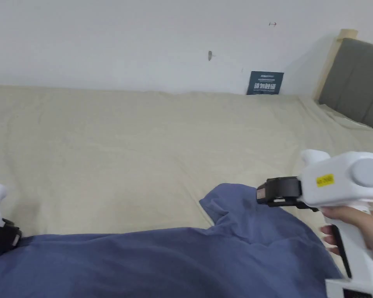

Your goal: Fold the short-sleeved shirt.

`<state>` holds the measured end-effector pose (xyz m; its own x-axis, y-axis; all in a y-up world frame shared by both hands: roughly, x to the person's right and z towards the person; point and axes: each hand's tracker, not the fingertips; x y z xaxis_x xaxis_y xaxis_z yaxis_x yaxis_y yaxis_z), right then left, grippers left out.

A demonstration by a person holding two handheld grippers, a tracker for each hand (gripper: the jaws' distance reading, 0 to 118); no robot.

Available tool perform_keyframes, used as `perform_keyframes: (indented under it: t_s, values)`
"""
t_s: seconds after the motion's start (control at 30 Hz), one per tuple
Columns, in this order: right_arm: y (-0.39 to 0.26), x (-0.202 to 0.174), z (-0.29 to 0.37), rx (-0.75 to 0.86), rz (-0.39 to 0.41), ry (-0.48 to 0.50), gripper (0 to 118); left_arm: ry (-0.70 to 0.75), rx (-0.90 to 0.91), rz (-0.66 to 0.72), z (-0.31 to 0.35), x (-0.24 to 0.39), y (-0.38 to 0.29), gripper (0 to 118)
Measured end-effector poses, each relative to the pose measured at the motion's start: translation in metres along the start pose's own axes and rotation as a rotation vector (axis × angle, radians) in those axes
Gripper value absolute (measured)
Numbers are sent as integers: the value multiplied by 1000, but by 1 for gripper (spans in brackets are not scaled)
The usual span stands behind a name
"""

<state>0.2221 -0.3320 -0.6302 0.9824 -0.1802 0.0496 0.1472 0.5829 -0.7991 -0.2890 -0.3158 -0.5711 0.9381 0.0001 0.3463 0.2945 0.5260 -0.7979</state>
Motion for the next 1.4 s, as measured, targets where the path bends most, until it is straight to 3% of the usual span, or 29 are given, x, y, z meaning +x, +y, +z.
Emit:
perform_keyframes:
  t_s: [0.17,0.2,0.23,0.3,0.33,0.37,0.43,0.47,0.5,0.53,0.6,0.83,1.1,1.4]
  values:
    - [27,12,-53,-124,40,-161,93,-10,7,31,4,-4,0,0]
    - [28,14,-60,-142,31,-177,88,-12,3,35,5,-4,1,0]
    - [27,17,-66,-178,23,-165,73,-14,0,38,5,-5,1,0]
    - [23,14,-71,-248,35,-145,67,-18,-6,40,4,-6,1,0]
    - [20,11,-69,-232,92,-181,55,-21,-12,40,4,-6,3,0]
    - [22,10,-63,-212,120,-165,33,-24,-17,40,4,-6,3,0]
    - [25,4,-55,-232,124,-174,13,-24,-20,34,4,-5,2,0]
    - [24,1,-50,-201,174,-248,2,-23,-20,34,5,-3,2,0]
    - [23,1,-43,-170,193,-245,0,-23,-18,36,6,-3,1,0]
    - [23,2,-37,-170,174,-188,0,-26,-18,43,7,-3,1,0]
    - [23,-1,-22,-129,180,-197,0,-28,-19,49,12,-2,0,0]
    - [15,5,37,-32,85,-147,0,-42,21,68,45,-2,-9,0]
    - [-6,-6,98,28,118,-111,0,-65,66,95,85,4,-20,0]
    - [-80,13,213,96,30,20,0,-142,140,152,172,6,-68,0]
